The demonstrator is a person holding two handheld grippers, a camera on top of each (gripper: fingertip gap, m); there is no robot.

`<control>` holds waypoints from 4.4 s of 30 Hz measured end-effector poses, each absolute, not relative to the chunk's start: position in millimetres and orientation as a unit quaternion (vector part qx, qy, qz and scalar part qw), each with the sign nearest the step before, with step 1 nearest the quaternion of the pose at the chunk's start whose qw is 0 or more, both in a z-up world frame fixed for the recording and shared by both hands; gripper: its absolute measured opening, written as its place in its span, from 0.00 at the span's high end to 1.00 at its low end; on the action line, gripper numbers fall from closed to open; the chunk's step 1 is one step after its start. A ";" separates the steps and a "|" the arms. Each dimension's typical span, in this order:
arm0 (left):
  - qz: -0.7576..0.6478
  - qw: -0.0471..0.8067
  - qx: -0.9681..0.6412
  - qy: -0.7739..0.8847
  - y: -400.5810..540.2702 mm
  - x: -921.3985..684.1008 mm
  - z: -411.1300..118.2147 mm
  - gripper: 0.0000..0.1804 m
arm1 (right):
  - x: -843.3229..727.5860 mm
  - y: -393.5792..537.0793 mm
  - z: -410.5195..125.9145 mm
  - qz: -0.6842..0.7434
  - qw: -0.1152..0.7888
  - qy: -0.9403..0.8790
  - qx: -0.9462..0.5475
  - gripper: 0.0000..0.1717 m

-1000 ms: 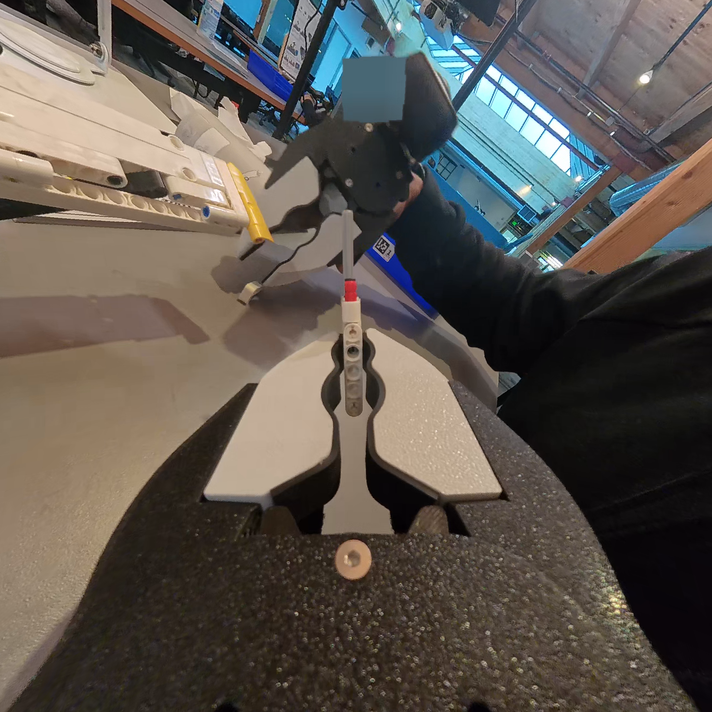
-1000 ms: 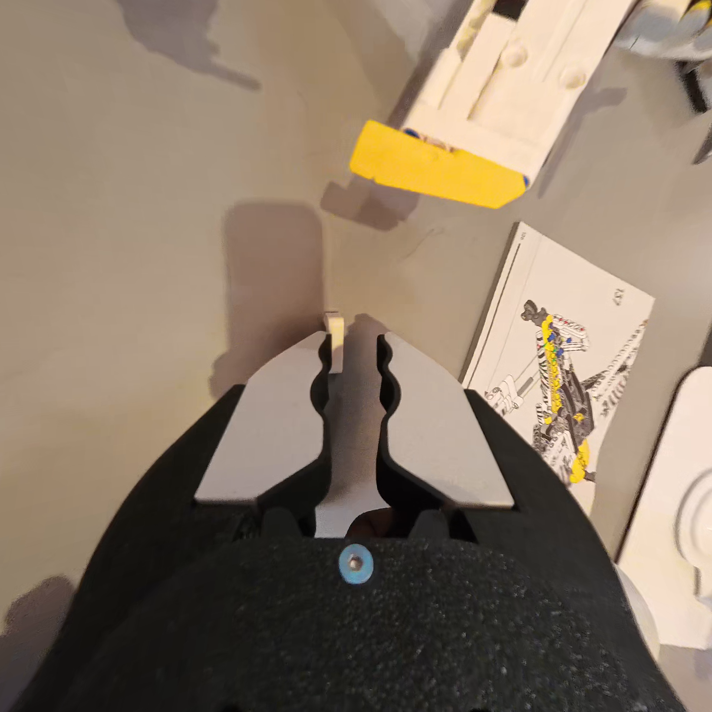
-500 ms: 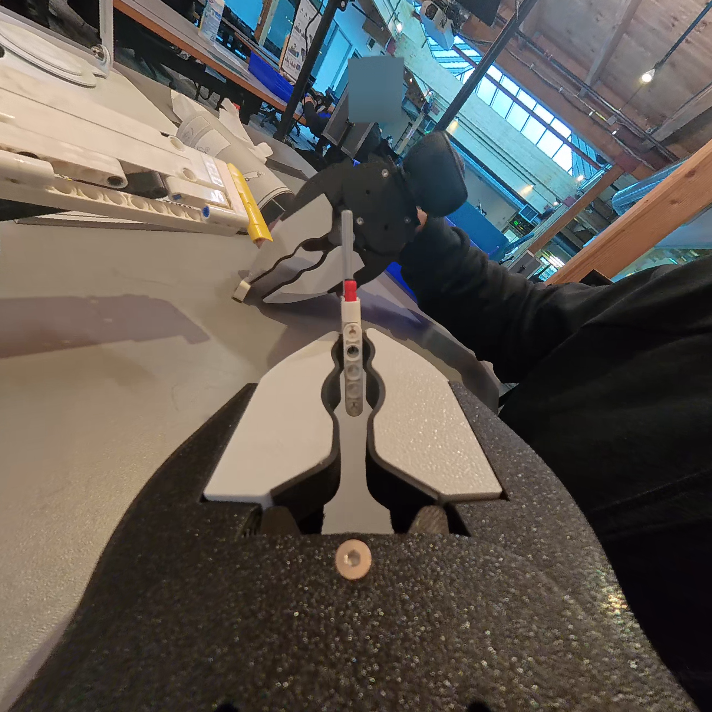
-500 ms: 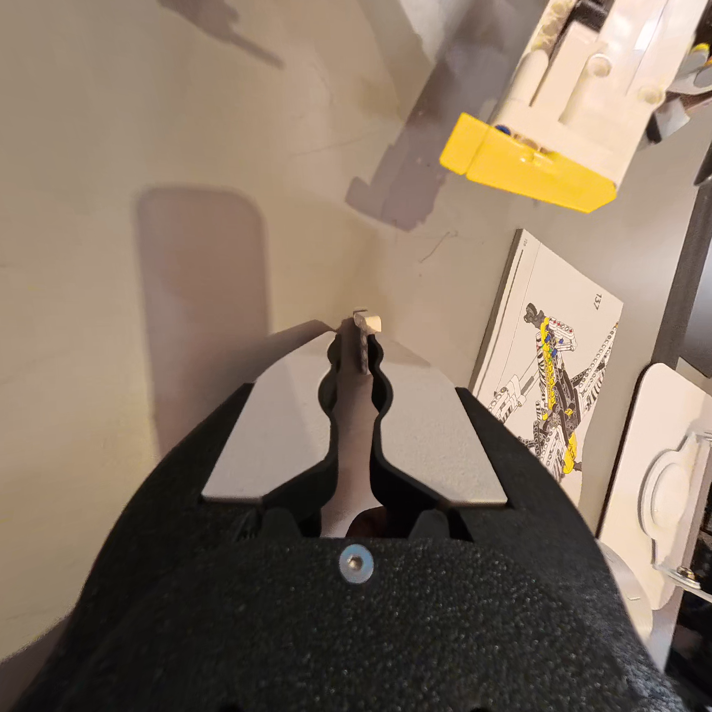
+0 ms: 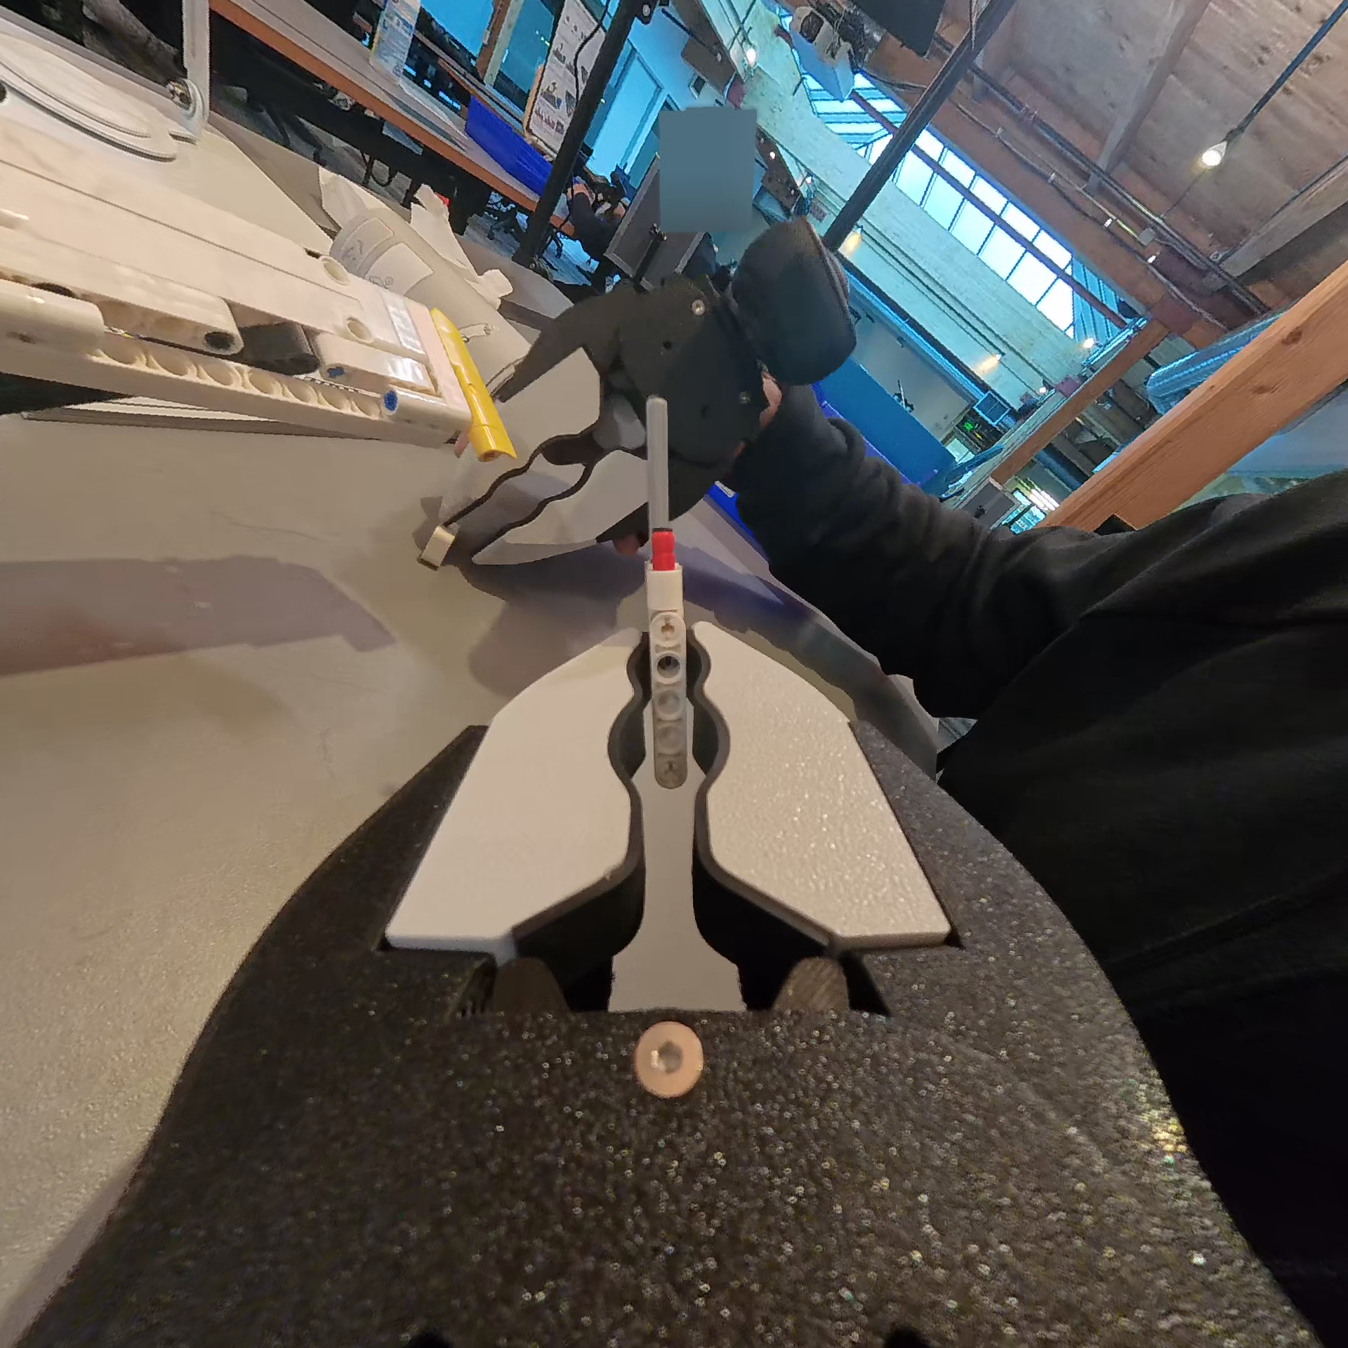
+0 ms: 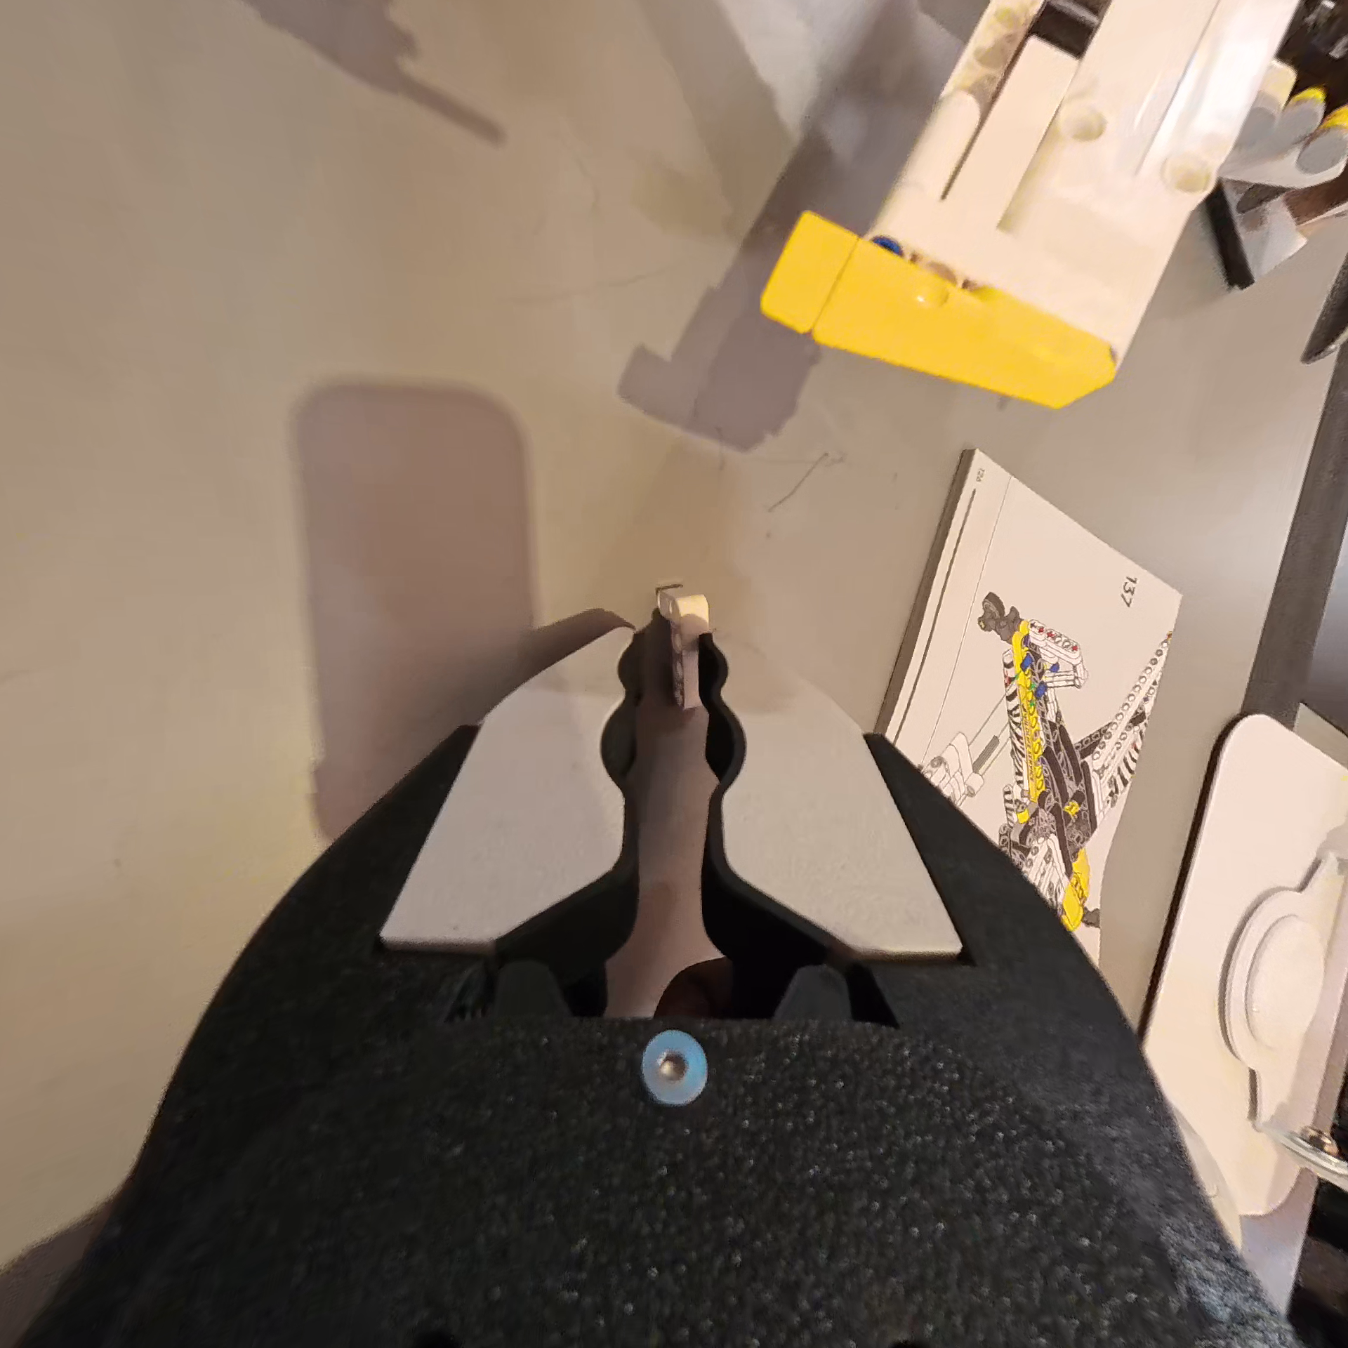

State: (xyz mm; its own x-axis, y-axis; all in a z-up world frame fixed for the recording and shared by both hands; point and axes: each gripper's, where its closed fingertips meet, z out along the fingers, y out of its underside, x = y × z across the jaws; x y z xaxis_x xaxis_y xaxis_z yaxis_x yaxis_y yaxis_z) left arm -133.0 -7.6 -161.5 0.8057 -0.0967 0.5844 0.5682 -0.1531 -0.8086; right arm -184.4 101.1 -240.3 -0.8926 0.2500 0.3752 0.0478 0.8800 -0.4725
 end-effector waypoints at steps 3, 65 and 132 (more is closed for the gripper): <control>-0.264 0.630 -0.712 -0.165 -7.8 -133.1 -161.6 0.96 | -189.4 101.1 -241.1 0.231 0.213 -0.946 -0.082 0.91; -0.244 0.591 -0.760 -0.120 58.2 -108.4 -172.7 0.96 | -121.2 68.5 -152.2 0.595 0.261 -0.743 -0.159 0.96; -0.210 0.550 -0.796 -0.144 39.1 -117.7 -191.3 0.96 | -139.9 115.9 -248.9 0.252 0.132 -0.902 -0.324 0.93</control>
State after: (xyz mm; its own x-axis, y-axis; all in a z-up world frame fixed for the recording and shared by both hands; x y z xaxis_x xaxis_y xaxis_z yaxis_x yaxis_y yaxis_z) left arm -117.7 39.1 -191.3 0.8702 -0.0022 0.4927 0.4600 -0.3545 -0.8141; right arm -139.9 115.9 -248.9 -0.7556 0.6507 0.0747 0.5180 0.6635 -0.5398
